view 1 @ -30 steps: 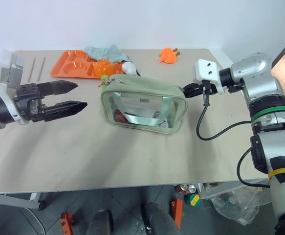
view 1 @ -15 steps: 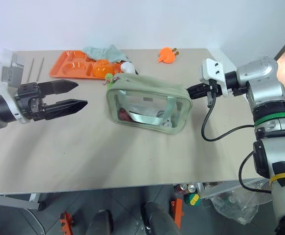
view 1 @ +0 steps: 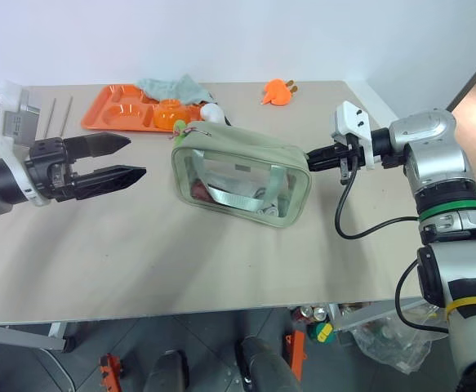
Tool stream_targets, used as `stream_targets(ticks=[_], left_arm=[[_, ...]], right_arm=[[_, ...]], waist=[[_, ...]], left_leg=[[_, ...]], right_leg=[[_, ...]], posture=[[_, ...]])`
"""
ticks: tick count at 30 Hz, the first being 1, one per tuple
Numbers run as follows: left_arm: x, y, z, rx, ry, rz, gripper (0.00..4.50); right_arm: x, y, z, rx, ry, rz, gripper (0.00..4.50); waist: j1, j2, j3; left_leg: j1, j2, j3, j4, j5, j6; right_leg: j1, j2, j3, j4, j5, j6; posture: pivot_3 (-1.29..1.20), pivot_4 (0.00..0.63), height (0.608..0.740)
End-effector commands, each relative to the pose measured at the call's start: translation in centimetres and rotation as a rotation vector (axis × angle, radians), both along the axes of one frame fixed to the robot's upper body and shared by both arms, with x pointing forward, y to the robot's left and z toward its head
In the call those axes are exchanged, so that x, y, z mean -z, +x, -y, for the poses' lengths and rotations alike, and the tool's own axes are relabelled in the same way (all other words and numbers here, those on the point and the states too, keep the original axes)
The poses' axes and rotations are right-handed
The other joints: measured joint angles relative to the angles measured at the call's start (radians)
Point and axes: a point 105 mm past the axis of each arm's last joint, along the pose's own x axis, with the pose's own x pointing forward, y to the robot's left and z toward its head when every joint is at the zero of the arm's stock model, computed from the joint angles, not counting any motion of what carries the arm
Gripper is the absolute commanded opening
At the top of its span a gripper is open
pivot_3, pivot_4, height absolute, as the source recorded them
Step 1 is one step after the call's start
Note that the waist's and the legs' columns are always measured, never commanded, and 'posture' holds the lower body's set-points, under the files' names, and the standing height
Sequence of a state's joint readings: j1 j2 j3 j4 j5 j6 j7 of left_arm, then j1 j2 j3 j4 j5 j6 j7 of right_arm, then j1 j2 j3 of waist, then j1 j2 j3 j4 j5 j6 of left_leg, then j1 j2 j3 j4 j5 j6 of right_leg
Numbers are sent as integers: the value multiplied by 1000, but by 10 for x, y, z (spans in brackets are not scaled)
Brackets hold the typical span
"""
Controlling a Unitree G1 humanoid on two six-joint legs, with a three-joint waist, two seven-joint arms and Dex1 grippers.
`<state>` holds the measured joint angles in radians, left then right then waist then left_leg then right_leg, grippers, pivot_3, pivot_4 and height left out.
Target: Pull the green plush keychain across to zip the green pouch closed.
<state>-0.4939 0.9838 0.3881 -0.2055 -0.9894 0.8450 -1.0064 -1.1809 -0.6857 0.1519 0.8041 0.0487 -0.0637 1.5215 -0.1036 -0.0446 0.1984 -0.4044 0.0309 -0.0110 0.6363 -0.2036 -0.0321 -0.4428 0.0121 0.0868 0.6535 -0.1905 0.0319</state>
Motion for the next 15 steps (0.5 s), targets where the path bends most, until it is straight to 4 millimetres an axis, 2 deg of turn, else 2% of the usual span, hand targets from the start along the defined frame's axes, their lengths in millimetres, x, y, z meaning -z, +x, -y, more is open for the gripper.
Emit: stream_targets(ticks=[1,5,8,9,10,11,13,14,15], left_arm=[[-10,-2,-1,0,-7,53,4500],[-10,-2,0,1,-7,54,4500],[-11,-1,0,2,-8,56,4500],[-11,-1,0,1,-8,56,4500],[-11,-1,0,1,-8,56,4500],[-11,-1,0,1,-8,56,4500],[-11,-1,0,1,-8,55,4500],[-11,-1,0,2,-8,55,4500],[-11,-1,0,2,-8,55,4500]], right_arm=[[-20,-6,4,-12,35,59,345],[-25,-5,1,4,85,43,345],[-20,0,1,32,93,27,1019],[-17,0,1,35,87,27,1470],[-16,0,2,41,85,28,1652],[-16,0,1,39,86,23,2135],[-15,0,1,37,92,20,2769],[-15,-1,0,35,93,19,2925],[-15,-1,0,36,93,20,3480]], waist=[[0,0,0],[0,0,0],[0,0,0],[0,0,0],[0,0,0],[0,0,0],[0,0,0],[0,0,0],[0,0,0]], left_leg=[[0,0,0,0,0,0],[0,0,0,0,0,0],[0,0,0,0,0,0],[0,0,0,0,0,0],[0,0,0,0,0,0],[0,0,0,0,0,0],[0,0,0,0,0,0],[0,0,0,0,0,0],[0,0,0,0,0,0]], right_leg=[[0,0,0,0,0,0],[0,0,0,0,0,0],[0,0,0,0,0,0],[0,0,0,0,0,0],[0,0,0,0,0,0],[0,0,0,0,0,0],[0,0,0,0,0,0],[0,0,0,0,0,0],[0,0,0,0,0,0]], posture=[[0,150,740],[0,150,740],[0,150,740],[0,150,740],[0,150,740],[0,150,740],[0,150,740],[0,150,740],[0,150,740]])
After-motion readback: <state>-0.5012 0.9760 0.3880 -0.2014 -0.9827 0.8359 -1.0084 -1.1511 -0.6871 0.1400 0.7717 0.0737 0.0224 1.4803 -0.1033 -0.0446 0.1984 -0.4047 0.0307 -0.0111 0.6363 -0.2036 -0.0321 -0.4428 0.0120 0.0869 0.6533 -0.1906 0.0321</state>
